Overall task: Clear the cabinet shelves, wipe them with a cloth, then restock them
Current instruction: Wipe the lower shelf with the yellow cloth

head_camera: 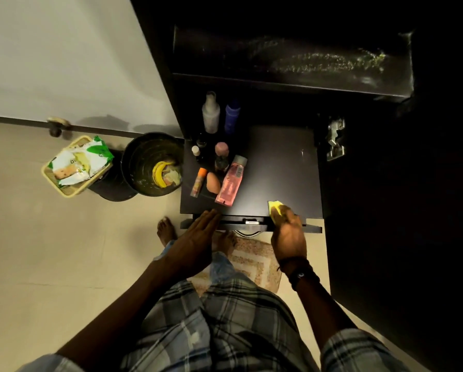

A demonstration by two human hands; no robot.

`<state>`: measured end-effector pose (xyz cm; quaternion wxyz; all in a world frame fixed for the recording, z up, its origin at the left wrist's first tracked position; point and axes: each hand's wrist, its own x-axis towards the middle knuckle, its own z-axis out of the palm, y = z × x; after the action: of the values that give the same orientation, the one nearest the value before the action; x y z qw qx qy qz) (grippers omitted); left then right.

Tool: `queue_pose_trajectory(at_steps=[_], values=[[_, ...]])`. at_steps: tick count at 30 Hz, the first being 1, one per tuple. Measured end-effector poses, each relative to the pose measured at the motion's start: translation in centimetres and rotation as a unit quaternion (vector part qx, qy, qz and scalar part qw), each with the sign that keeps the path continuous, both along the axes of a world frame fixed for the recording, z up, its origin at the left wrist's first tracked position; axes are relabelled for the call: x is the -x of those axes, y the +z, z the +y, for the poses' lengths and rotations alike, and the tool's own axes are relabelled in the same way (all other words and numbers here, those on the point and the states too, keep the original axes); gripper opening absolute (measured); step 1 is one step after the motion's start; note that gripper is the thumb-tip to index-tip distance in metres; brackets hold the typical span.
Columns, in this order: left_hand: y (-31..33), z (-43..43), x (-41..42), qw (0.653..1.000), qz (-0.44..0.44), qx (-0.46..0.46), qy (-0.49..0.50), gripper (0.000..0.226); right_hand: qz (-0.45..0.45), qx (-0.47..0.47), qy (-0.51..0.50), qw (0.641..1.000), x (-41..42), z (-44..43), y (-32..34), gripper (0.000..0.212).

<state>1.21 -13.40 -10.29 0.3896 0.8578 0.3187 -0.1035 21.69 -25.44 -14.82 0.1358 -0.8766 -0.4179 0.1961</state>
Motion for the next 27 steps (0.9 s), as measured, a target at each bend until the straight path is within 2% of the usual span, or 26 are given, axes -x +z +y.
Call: queue_pose_trajectory(at_steps=[2,6,9,11,14,18,22,24,27], values=[[-0.4,0.6,0.7,1.0,0.01,0.016,0.005,0.07,0.024,-0.011,-0.054,0.998,-0.5,1.4,0.6,0.038],[-0.7,1.6,1.9,0.999,0.02,0.007,0.039,0.065,0.077,0.015,-0.107,0.991,1.5,4.7,1.0,0.026],[-0.9,2.4,3.1,1.0,0.023,0.007,0.013,0.061,0.091,0.034,-0.068,0.993,5.3,5.0,-0.3,0.024],[-1.6,3.1,4.3,0.998,0.042,0.024,-0.03,0.07,0.123,0.02,-0.091,0.988,7.5,4.7,-0.8,0.027],[-1.9,4.8,5.6,0.994,0.079,0.004,-0.076,0.077,0.1,0.053,-0.074,0.991,10.2,5.4,-0.6,0.031],[-1.6,6.8,7.8,0.991,0.117,0.034,-0.052,0.06,0.059,0.054,-0.035,0.996,13.5,8.1,0.2,0.035],[-2.0,9.0,9.4,0.99,0.128,0.049,-0.021,0.06,0.071,0.073,-0.004,0.995,16.5,11.0,0.3,0.032],[-2.0,10.3,10.3,0.99,0.124,0.073,-0.007,0.059,0.093,0.079,0.004,0.992,17.7,12.3,0.5,0.028],[-2.4,12.3,12.5,0.986,0.106,0.125,0.034,0.057,0.079,0.088,0.011,0.993,18.8,14.1,0.5,0.023]])
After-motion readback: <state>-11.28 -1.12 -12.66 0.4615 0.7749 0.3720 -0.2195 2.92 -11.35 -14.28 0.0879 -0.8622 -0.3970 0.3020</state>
